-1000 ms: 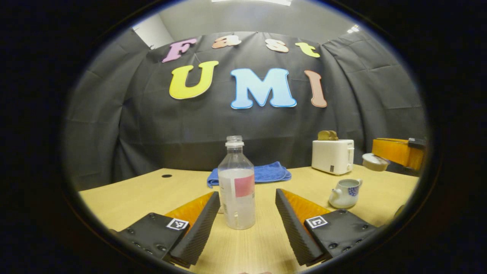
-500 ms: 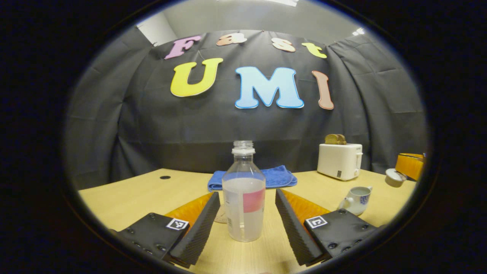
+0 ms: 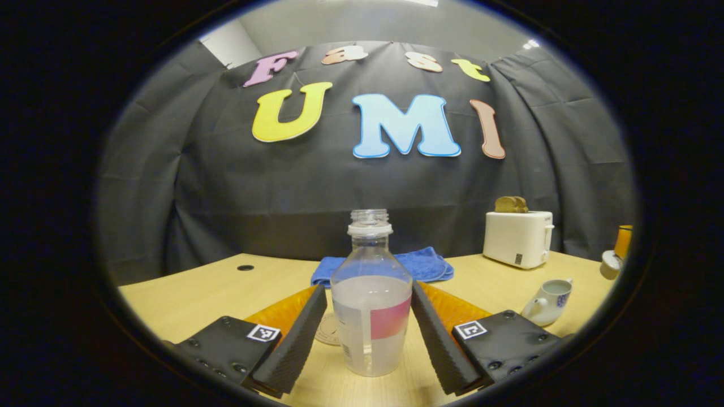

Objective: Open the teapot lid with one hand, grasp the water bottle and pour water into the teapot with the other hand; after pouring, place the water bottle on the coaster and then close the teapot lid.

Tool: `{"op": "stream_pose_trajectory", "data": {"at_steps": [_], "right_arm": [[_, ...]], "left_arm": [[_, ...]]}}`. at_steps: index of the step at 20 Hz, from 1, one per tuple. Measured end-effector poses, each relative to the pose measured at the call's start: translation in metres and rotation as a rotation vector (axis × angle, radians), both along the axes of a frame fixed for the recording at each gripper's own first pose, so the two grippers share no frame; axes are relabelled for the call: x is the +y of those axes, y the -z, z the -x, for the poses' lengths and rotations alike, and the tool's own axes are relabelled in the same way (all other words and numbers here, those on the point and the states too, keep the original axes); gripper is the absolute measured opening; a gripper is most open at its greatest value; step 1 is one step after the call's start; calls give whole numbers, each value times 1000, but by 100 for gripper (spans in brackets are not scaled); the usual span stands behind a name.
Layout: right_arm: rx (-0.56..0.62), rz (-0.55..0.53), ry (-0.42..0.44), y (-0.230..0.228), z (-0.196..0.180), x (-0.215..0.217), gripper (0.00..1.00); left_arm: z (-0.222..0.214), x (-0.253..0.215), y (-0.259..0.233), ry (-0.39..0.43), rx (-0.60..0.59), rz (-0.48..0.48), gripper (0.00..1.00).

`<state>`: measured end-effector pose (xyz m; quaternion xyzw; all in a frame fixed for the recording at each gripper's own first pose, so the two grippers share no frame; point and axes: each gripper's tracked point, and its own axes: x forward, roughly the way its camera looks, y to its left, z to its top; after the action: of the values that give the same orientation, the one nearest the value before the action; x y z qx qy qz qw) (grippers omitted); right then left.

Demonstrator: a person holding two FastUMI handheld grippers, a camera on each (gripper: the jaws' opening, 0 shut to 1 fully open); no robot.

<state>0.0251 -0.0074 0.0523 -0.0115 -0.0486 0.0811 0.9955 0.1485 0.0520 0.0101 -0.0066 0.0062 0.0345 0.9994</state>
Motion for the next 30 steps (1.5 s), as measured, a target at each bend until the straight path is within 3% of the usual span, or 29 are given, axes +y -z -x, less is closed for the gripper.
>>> {"op": "stream_pose_trajectory", "data": {"at_steps": [2,3,6,14,24,30], "right_arm": [[7,-5,-9,2,3,1,2],[12,-7,-13,3,5,2,2],[13,-10,-26,4,12,2,2],[44,-27,-56,13,51,2,2],[78,-38,-50,30,86,-6,2],[78,-56,-31,39,107,-16,2]], "left_arm": [[-1,1,-3,2,-12,0,100],[-3,1,-2,2,-9,-3,92],[-5,-5,-2,20,-3,-19,87],[11,-18,-7,68,39,-65,86],[33,-50,-36,112,-31,-249,86],[29,-77,-39,140,-54,-446,86]]}}
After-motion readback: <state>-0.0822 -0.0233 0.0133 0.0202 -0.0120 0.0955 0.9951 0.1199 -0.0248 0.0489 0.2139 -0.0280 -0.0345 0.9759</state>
